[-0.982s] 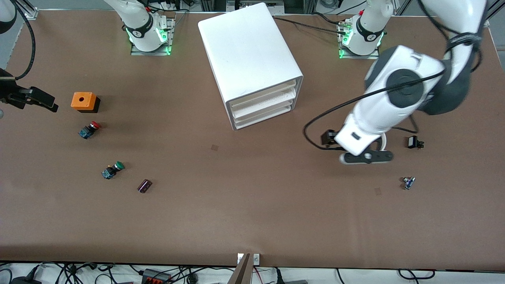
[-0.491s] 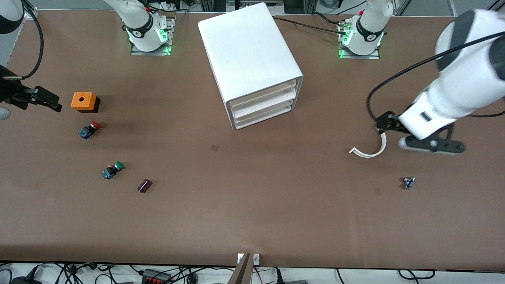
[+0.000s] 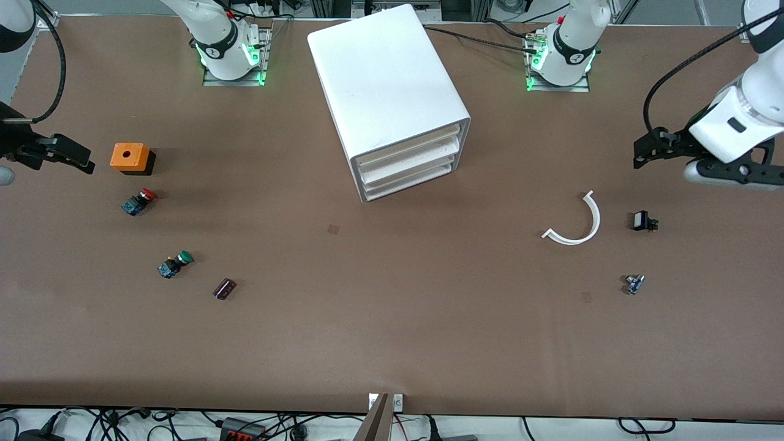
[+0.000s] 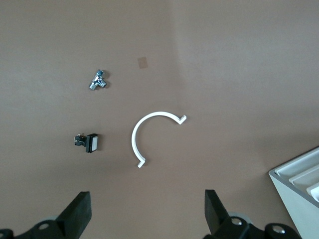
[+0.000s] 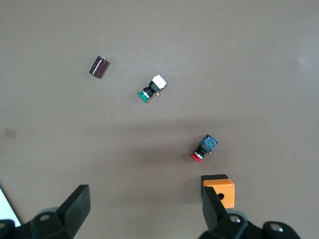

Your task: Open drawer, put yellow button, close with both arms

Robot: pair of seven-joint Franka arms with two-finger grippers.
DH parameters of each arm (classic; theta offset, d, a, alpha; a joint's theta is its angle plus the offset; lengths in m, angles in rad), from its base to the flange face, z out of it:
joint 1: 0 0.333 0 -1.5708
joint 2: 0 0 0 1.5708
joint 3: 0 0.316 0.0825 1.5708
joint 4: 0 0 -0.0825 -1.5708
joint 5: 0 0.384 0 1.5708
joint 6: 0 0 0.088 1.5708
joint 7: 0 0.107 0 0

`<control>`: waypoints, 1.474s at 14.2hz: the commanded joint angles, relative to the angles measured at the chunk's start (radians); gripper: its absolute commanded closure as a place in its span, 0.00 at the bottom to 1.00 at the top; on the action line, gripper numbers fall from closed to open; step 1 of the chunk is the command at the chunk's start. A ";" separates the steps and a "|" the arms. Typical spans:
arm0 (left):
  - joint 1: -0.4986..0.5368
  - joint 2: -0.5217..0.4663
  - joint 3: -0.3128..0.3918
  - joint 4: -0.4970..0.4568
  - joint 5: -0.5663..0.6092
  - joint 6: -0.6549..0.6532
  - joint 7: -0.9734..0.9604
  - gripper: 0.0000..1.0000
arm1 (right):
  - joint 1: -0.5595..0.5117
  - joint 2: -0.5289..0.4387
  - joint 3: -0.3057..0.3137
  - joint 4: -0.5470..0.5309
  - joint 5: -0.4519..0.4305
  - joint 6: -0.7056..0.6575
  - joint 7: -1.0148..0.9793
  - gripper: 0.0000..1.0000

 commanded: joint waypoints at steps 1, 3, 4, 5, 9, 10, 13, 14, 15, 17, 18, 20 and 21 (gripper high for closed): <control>-0.016 -0.040 0.023 -0.058 -0.015 0.024 0.024 0.00 | 0.002 -0.019 -0.003 -0.006 -0.008 -0.008 -0.013 0.00; -0.009 -0.017 0.019 -0.045 -0.027 0.007 0.026 0.00 | 0.004 -0.022 -0.003 -0.007 -0.008 -0.005 -0.013 0.00; -0.007 -0.014 0.017 -0.031 -0.026 0.015 0.027 0.00 | 0.004 -0.022 -0.002 -0.007 -0.008 -0.004 -0.013 0.00; -0.007 -0.012 0.017 -0.029 -0.027 0.015 0.026 0.00 | 0.004 -0.022 -0.002 -0.007 -0.008 -0.007 -0.013 0.00; -0.016 -0.011 0.009 -0.023 -0.024 0.013 0.026 0.00 | 0.004 -0.024 -0.002 -0.007 -0.008 -0.008 -0.021 0.00; -0.018 -0.012 0.008 -0.023 -0.026 0.012 0.024 0.00 | 0.004 -0.024 -0.002 -0.007 -0.008 -0.007 -0.021 0.00; -0.016 -0.012 0.006 -0.023 -0.026 0.012 0.026 0.00 | 0.002 -0.022 -0.002 -0.007 -0.008 -0.007 -0.023 0.00; -0.016 -0.012 0.008 -0.023 -0.026 0.012 0.026 0.00 | 0.002 -0.022 -0.002 -0.007 -0.008 -0.007 -0.024 0.00; -0.016 -0.011 0.008 -0.023 -0.026 0.010 0.026 0.00 | 0.004 -0.024 -0.002 -0.007 -0.008 -0.005 -0.026 0.00; -0.016 -0.012 0.008 -0.023 -0.026 0.010 0.026 0.00 | 0.002 -0.022 -0.002 -0.007 -0.008 -0.004 -0.026 0.00; -0.016 -0.011 0.008 -0.023 -0.026 0.010 0.026 0.00 | 0.002 -0.022 -0.002 -0.009 -0.008 -0.002 -0.026 0.00; -0.016 -0.011 0.008 -0.023 -0.026 0.010 0.026 0.00 | 0.002 -0.022 -0.002 -0.010 -0.008 -0.004 -0.026 0.00; -0.016 -0.012 0.008 -0.023 -0.026 0.009 0.026 0.00 | 0.002 -0.022 -0.002 -0.010 -0.008 -0.005 -0.026 0.00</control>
